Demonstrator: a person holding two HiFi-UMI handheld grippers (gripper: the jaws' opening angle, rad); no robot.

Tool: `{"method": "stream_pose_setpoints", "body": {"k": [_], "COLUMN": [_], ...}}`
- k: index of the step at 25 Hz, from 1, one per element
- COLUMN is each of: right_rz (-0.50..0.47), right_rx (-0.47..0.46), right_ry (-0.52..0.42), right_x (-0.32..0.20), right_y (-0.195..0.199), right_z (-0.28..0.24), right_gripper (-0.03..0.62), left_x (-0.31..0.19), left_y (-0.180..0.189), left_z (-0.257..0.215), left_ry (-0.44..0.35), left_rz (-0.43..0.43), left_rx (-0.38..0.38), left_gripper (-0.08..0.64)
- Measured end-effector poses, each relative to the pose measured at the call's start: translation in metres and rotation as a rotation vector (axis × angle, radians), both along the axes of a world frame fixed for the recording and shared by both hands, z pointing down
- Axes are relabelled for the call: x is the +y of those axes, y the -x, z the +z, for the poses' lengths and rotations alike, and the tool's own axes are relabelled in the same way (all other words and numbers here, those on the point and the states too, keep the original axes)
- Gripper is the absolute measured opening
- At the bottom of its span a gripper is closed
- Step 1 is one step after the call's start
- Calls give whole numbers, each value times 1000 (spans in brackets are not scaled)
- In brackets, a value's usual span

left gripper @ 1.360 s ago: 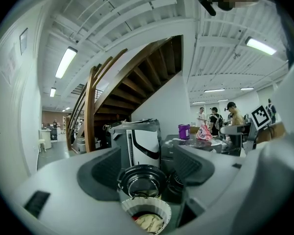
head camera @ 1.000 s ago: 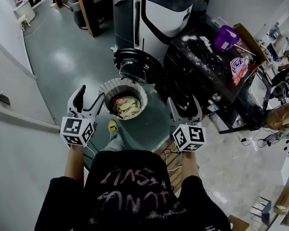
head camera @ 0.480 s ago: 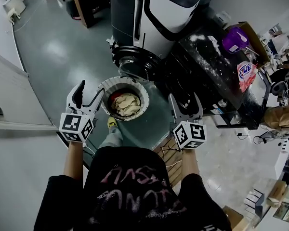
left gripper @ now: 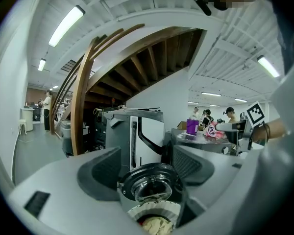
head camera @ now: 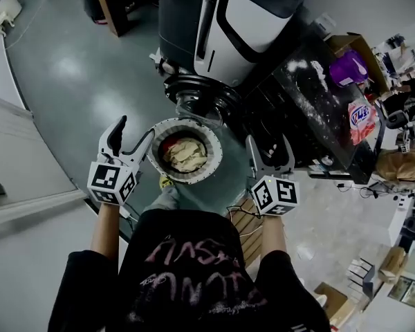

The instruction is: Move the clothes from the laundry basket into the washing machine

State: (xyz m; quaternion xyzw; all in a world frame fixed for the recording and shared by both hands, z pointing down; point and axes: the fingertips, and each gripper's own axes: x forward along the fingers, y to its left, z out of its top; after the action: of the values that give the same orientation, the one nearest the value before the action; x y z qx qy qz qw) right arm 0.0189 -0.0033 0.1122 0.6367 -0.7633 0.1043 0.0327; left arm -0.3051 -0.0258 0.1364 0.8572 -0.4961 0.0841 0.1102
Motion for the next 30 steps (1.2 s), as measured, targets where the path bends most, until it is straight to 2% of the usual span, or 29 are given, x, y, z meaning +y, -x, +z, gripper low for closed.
{"method": "stream_pose_setpoints", "body": {"k": [8,15,20,30], "right_rz": [69,95,67,4], "right_rx": [-5,-45,-57,-72], "right_ry": [6,24,22,76], "right_x": [-30,-44,-60,-78], "right_y": [19,4,-11,-36], "right_z": [9,21,19,41], "right_gripper": [362,362,362,357], "left_x": [-50,-62,-65,-63], "left_y": [20,6,-11,-37], "left_z": [20,29,28,30], "left_ry": [49,64,73,86], "left_rz": [67,98,86,38], "left_rx": [-5,-22,-30,-52], "left_gripper": [331,331,331,331]}}
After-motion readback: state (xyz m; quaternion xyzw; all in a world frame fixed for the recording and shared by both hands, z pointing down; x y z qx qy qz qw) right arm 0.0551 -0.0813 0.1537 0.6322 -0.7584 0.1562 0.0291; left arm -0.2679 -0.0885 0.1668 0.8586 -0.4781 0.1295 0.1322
